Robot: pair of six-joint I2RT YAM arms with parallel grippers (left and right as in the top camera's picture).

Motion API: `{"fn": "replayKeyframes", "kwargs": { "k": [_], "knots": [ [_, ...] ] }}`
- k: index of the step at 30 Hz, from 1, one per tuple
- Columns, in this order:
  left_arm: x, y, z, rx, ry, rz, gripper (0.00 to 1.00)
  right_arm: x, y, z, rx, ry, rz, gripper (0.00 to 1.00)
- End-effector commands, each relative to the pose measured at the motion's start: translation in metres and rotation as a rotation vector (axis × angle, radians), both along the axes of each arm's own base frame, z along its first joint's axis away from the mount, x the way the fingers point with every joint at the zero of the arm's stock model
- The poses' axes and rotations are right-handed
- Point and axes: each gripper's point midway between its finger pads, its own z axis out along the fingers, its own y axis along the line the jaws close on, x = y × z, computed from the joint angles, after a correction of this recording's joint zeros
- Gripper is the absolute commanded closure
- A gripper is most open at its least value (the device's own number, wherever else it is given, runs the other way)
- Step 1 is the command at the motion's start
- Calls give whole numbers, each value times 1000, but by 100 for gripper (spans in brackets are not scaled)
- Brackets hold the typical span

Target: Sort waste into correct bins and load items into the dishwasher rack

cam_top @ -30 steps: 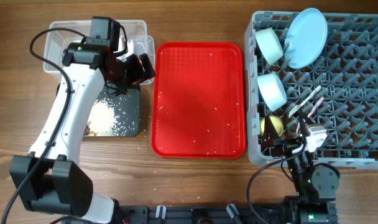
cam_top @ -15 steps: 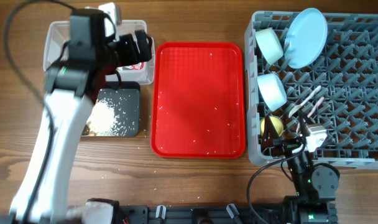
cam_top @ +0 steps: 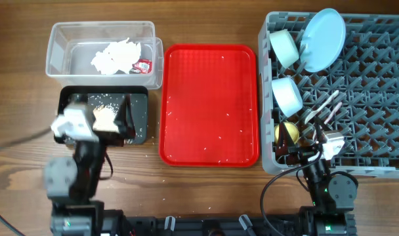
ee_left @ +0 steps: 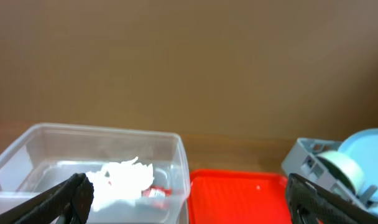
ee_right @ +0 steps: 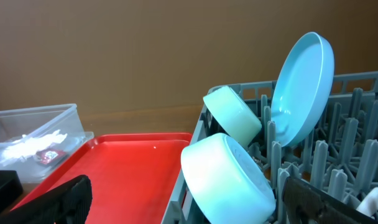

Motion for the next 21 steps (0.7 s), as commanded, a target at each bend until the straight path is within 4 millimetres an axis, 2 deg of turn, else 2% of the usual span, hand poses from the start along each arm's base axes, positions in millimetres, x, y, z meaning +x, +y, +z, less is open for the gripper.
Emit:
{"fn": "replayKeyframes", "kwargs": {
  "k": [1, 6, 18, 21],
  "knots": [
    [-13, 3, -34, 20, -42, 15, 0, 0, 0, 2, -11, -12, -3, 0],
    [-19, 3, -66, 24, -55, 16, 0, 0, 0, 2, -11, -12, -3, 0],
    [-23, 1, -90, 23, -70, 7, 0, 0, 0, 2, -11, -12, -3, 0],
    [-23, 1, -111, 21, 16, 5, 0, 0, 0, 2, -11, -12, -3, 0]
  ]
}}
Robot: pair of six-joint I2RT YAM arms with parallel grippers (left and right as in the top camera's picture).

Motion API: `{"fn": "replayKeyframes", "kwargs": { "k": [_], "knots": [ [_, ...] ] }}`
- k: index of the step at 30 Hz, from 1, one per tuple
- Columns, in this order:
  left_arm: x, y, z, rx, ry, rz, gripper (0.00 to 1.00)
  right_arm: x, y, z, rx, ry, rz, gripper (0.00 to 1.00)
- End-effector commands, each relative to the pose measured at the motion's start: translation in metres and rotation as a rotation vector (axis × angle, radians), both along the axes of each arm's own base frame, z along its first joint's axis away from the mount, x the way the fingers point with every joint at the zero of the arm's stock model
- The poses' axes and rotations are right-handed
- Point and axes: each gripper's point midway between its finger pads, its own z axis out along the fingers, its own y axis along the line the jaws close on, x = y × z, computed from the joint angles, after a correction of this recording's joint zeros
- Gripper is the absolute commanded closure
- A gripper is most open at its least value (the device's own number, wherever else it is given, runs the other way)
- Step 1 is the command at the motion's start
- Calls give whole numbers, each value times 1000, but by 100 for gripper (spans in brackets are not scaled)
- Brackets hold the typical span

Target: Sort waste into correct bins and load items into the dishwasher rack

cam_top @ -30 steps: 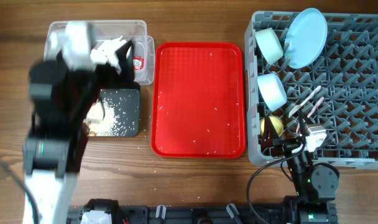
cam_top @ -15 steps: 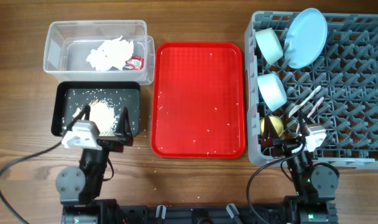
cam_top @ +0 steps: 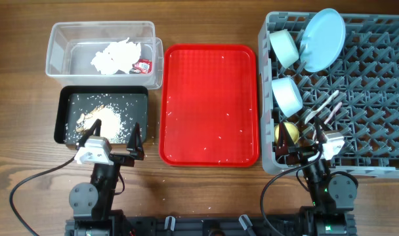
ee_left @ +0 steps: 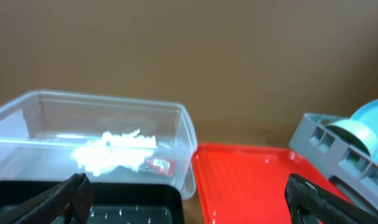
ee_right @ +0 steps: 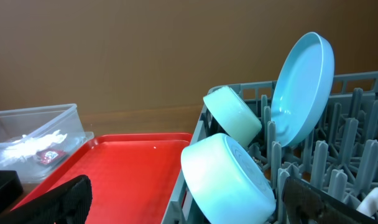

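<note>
My left gripper [cam_top: 114, 137] [ee_left: 189, 202] stands open with nothing in it, low at the front edge of the black bin [cam_top: 63, 118], which holds rice-like food scraps [cam_top: 106, 118]. Behind it the clear bin [cam_top: 55, 39] [ee_left: 186, 124] holds white paper waste [cam_top: 114, 56] and a red packet [cam_top: 144, 65]. The red tray [cam_top: 209, 105] carries only crumbs. On the right, the grey dishwasher rack [cam_top: 377, 98] holds two pale bowls [ee_right: 229, 171], a blue plate [ee_right: 304, 81], cutlery [cam_top: 324, 105] and a yellow item [cam_top: 288, 131]. My right gripper [cam_top: 303, 145] [ee_right: 183, 202] is open at the rack's front left corner.
Wooden tabletop [cam_top: 206, 190] runs along the front, with a black cable [cam_top: 29, 183] looping at the left and small crumbs near the tray's front edge. A brown wall [ee_left: 189, 50] stands behind the table.
My left arm was raised over the black bin, covering part of it. Now it sits lower and nearer the table's front, and the whole bin shows. The right arm has not moved.
</note>
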Motion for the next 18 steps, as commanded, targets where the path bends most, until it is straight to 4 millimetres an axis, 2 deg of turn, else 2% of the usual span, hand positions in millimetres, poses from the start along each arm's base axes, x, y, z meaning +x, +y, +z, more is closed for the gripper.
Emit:
{"fn": "replayKeyframes", "kwargs": {
  "k": [1, 2, 18],
  "knots": [
    [0, 1, -29, 9, 102, 2, 0, 0, 0, 1, -10, -11, -3, 0],
    [-1, 1, -34, -8, 127, 3, 0, 0, 0, 2, -11, -12, -3, 0],
    [-1, 1, -32, -12, 121, 3, 0, 0, 0, 2, -11, -11, -3, 0]
  ]
}}
